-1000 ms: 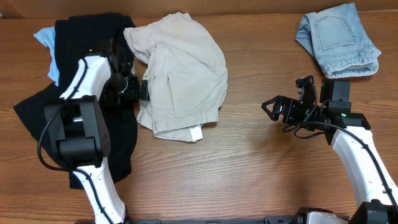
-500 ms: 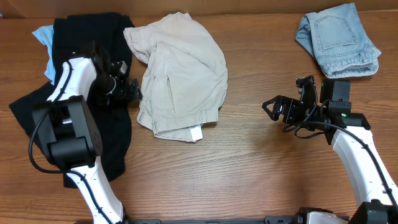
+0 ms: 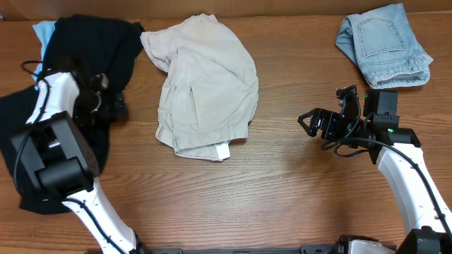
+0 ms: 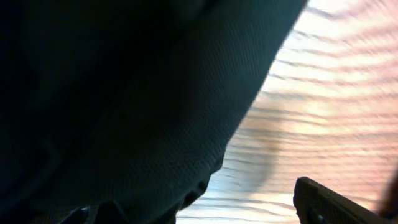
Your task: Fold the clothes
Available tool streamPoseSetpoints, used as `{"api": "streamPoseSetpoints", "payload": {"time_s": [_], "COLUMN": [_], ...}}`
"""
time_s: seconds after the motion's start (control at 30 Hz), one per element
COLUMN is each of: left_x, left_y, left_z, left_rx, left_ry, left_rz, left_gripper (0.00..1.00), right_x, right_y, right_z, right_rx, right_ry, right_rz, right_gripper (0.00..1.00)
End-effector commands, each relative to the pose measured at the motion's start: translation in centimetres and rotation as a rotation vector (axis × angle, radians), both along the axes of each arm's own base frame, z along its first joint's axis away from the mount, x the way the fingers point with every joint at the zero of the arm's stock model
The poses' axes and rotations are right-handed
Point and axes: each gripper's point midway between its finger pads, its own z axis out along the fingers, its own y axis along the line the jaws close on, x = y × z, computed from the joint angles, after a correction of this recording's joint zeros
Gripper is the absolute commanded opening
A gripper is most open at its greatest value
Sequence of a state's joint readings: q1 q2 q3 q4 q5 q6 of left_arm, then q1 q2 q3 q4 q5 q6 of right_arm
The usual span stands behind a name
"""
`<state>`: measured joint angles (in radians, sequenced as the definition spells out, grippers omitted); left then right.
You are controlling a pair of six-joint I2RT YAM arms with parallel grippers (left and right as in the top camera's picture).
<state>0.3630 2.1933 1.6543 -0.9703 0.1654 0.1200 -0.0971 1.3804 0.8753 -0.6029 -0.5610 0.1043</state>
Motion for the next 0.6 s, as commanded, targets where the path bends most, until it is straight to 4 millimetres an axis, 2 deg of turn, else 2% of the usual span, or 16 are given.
{"api": "streamPoseSetpoints", "payload": {"time_s": [0.0, 0.17, 0.33, 0.57], "left_x": [0.7, 2.3, 3.4, 6.3], "left_y": [-0.3, -3.6, -6.8, -9.8], "left_z": [0.9, 4.2, 7.7, 15.0], "left_rx": [-0.058, -0.169, -0.168, -0.156], "left_ry": [-0.045, -0.094, -0.110, -0.241], "left_rz": [0.001, -0.076, -0.203, -0.262], "left_gripper": [1.00, 1.00, 1.00, 1.00], "right_x": [0.7, 1.1, 1.5, 1.2], "right_y": [0.3, 1.1, 2.7, 8.3], "right_z": [1.0, 1.9, 2.5, 2.1], "right_rx": [0.015, 0.065, 0.069, -0.030], "right_ry": [-0.034, -0.072, -0.113, -0.158], "right_rz": [0.013, 0.041, 0.087, 0.191], "right_gripper": [0.96, 0.93, 0.87, 0.87]}}
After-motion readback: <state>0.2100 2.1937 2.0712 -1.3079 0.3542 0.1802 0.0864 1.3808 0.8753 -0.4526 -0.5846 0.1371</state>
